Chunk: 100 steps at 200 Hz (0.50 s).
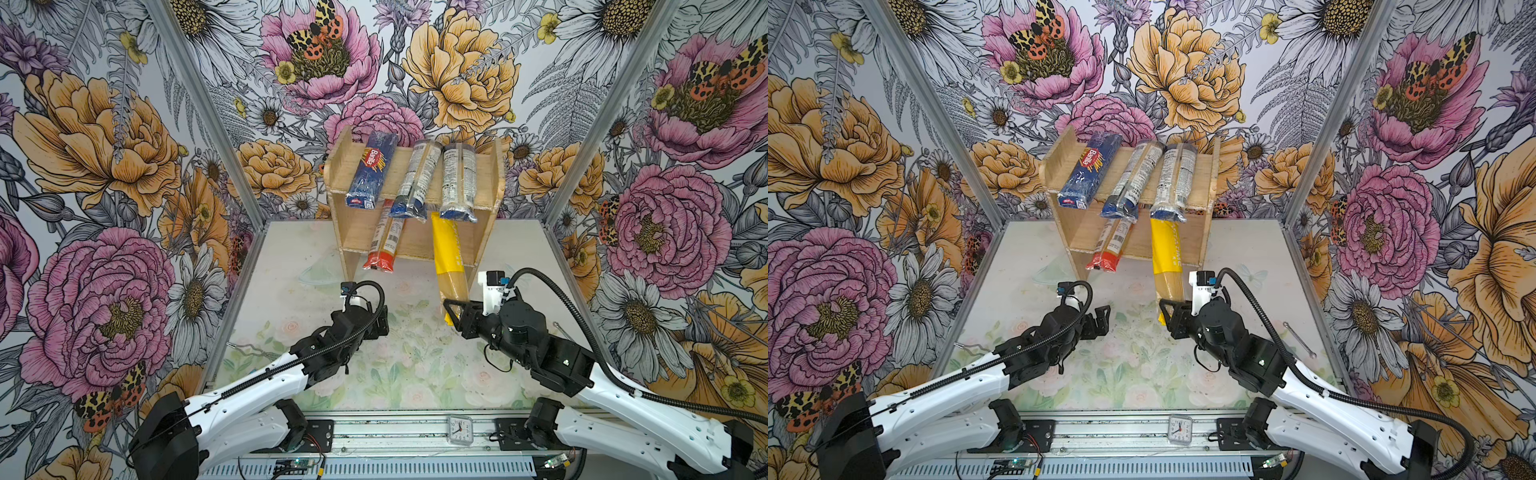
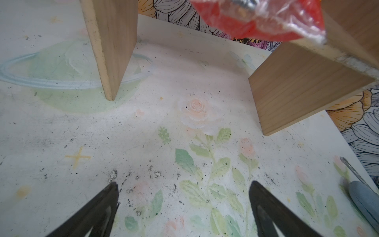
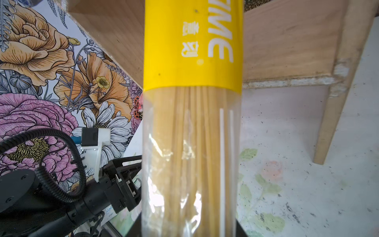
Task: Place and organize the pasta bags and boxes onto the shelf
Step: 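Carry the upright PASTATIME bag with the right gripper toward the shelf's lower tier, then push the yellow PASTATIME bag into the lower tier beside the red-labelled bag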
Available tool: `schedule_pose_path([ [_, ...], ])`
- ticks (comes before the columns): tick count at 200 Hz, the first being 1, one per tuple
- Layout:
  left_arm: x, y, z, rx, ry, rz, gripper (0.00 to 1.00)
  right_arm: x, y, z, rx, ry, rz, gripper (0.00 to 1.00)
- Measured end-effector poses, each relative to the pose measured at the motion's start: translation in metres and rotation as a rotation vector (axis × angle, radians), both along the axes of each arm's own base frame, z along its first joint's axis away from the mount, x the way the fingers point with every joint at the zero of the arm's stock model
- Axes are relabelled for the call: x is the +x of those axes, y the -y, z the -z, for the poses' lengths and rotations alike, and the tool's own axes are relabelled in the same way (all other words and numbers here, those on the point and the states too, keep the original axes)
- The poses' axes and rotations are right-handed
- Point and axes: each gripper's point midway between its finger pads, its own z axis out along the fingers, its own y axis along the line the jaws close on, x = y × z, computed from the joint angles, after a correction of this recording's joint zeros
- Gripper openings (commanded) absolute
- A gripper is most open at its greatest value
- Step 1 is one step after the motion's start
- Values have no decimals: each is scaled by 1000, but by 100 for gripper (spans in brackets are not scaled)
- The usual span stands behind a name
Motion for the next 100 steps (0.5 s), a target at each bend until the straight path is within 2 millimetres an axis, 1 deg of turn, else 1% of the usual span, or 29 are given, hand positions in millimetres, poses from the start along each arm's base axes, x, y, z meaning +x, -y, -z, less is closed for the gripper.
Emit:
schedule_pose_path([
  [55,-2,-3,4,6,-5,-1,99,18,-1,-11,25,16,89,0],
  [100,-3,-5,0,-4,4,-3,99,31,-3,-16,38,14,143,0],
])
